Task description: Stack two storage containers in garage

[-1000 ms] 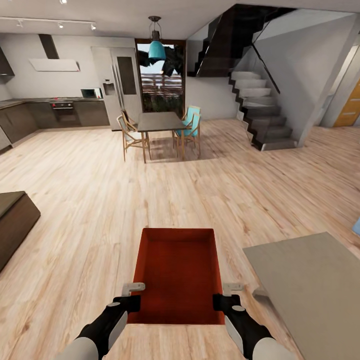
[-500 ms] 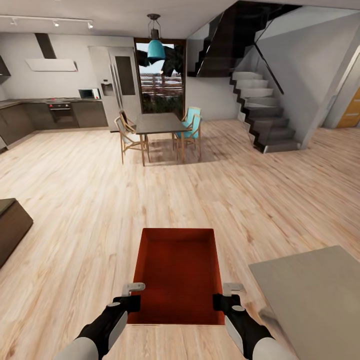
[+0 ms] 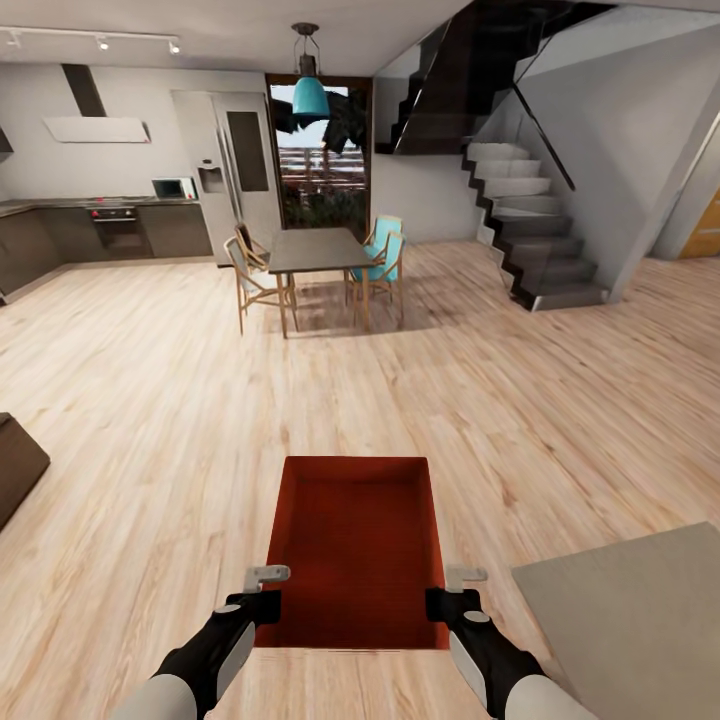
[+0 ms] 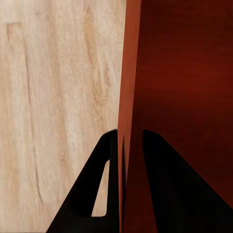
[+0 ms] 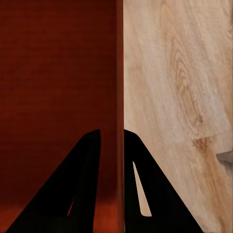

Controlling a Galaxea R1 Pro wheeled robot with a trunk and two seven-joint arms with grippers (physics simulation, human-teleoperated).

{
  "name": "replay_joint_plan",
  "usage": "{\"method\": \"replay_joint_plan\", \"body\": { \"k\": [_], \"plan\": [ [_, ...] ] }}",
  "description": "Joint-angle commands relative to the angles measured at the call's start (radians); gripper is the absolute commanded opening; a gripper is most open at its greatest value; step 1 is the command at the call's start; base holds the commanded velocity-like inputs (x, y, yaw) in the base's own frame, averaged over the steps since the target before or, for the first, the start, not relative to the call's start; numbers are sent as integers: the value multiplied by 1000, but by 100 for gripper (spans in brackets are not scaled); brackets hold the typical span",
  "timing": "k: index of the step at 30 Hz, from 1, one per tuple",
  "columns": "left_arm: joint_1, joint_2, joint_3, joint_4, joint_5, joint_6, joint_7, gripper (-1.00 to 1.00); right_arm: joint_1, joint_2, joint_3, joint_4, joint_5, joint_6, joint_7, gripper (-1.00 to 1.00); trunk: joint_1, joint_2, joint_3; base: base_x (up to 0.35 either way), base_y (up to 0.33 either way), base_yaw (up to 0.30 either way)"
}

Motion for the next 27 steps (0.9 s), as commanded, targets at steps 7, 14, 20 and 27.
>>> {"method": "replay_joint_plan", "body": {
  "k": [7,14,20,27],
  "plan": [
    [1,9,-16,0,-6,7,9,-100,-1,-23,-9,-51,18,0,-37,-100,1,-2,-2,339,0,0],
    [1,9,-16,0,-6,7,9,-100,-1,-22,-10,-51,17,9,-39,-100,1,-2,-2,339,0,0],
    [1,9,-16,1,-6,7,9,-100,-1,-23,-10,-51,17,1,-38,-100,1,-2,-2,339,0,0],
    [1,9,-16,0,-6,7,9,-100,-1,-23,-10,-51,17,1,-37,-100,1,-2,-2,339,0,0]
  ]
}}
